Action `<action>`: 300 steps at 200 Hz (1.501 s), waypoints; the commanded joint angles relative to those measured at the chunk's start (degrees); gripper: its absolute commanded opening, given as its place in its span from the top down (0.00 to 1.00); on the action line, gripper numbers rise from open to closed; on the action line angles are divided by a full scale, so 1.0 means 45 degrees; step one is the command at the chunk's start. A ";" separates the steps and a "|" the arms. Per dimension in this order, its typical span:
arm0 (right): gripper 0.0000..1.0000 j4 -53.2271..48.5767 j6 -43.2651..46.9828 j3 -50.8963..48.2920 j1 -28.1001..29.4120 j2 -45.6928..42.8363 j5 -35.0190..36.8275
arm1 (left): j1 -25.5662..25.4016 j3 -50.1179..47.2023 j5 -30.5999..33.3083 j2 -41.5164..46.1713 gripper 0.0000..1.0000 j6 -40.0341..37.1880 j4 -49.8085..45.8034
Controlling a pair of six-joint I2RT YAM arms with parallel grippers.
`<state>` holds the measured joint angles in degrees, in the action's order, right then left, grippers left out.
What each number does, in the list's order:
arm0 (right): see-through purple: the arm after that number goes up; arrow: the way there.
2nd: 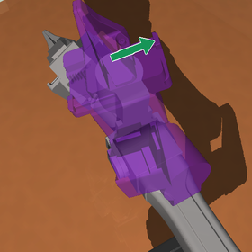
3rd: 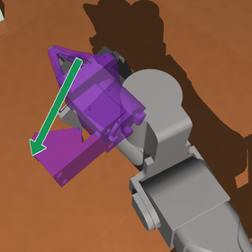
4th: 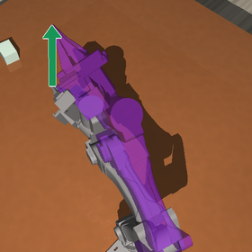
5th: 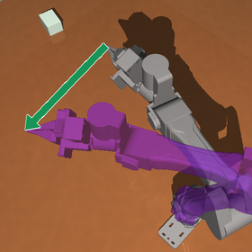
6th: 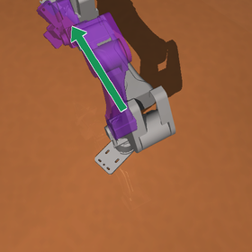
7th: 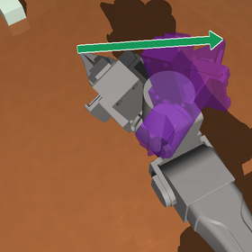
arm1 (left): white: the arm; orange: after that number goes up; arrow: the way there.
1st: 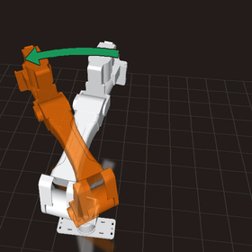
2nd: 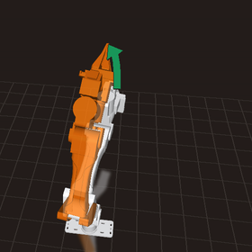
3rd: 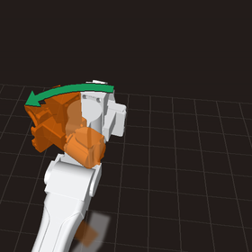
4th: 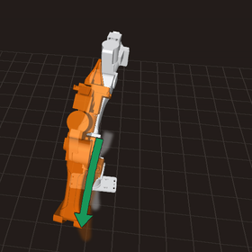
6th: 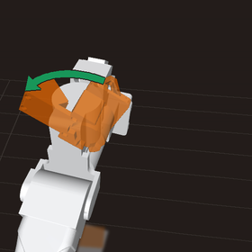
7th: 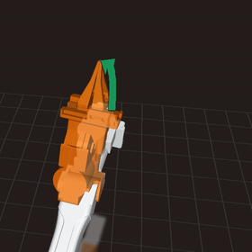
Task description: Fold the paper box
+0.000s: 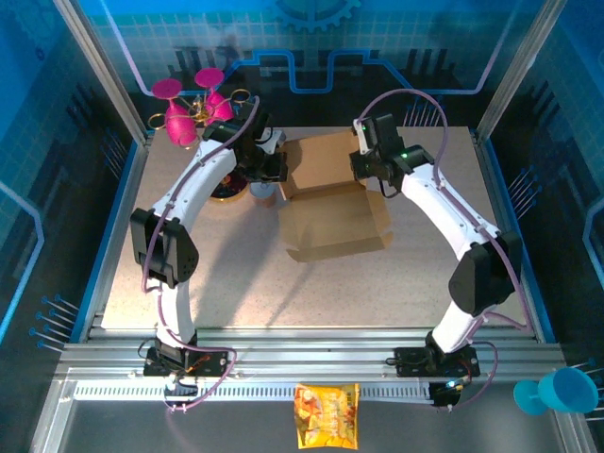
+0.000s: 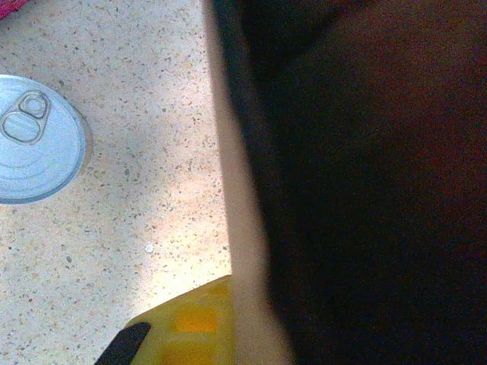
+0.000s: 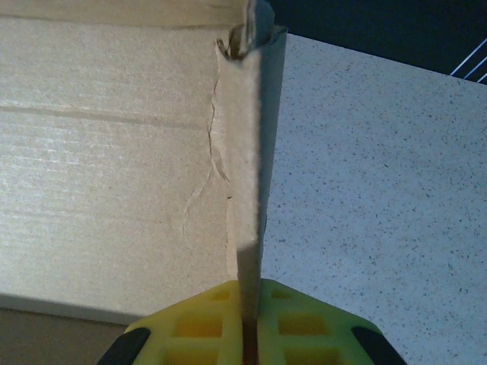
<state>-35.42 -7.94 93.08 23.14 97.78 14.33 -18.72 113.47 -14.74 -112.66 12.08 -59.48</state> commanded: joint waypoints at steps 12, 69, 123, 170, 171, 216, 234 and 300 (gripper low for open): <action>0.87 -0.0340 -0.0109 0.0869 -0.0053 0.0527 -0.1073 | -0.0313 0.0750 -0.0801 0.0171 1.00 -0.0027 -0.0030; 0.79 -0.0634 -0.0112 0.1512 -0.0314 0.1027 -0.1254 | -0.0309 0.0838 -0.0842 0.0103 1.00 -0.0027 -0.0118; 0.71 -0.0698 -0.0132 0.1902 -0.0639 0.1255 -0.1418 | -0.0293 0.0874 -0.0856 0.0056 1.00 -0.0017 -0.0143; 0.70 -0.0801 -0.0118 0.2145 -0.0787 0.1464 -0.1810 | -0.0293 0.0917 -0.0874 0.0054 1.00 -0.0018 -0.0141; 0.71 -0.0801 -0.0114 0.2157 -0.0786 0.1469 -0.1804 | -0.0293 0.0907 -0.0869 0.0055 1.00 -0.0022 -0.0141; 0.91 -0.0895 -0.0023 0.1996 -0.0683 0.1388 -0.1112 | -0.0293 0.1052 -0.0740 0.0016 1.00 0.0190 -0.0251; 0.96 -0.1357 0.0070 0.2275 -0.0484 0.1520 -0.0137 | -0.0332 0.1143 -0.0465 0.0001 1.00 0.0489 -0.0318; 1.00 -0.3858 -0.0681 0.4199 0.0111 0.2455 0.3102 | -0.0698 0.1667 0.1908 -0.0433 1.00 0.2061 -0.0981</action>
<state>-45.93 -8.99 108.68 22.68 106.80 20.64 -21.28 118.80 -10.37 -113.67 17.76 -61.71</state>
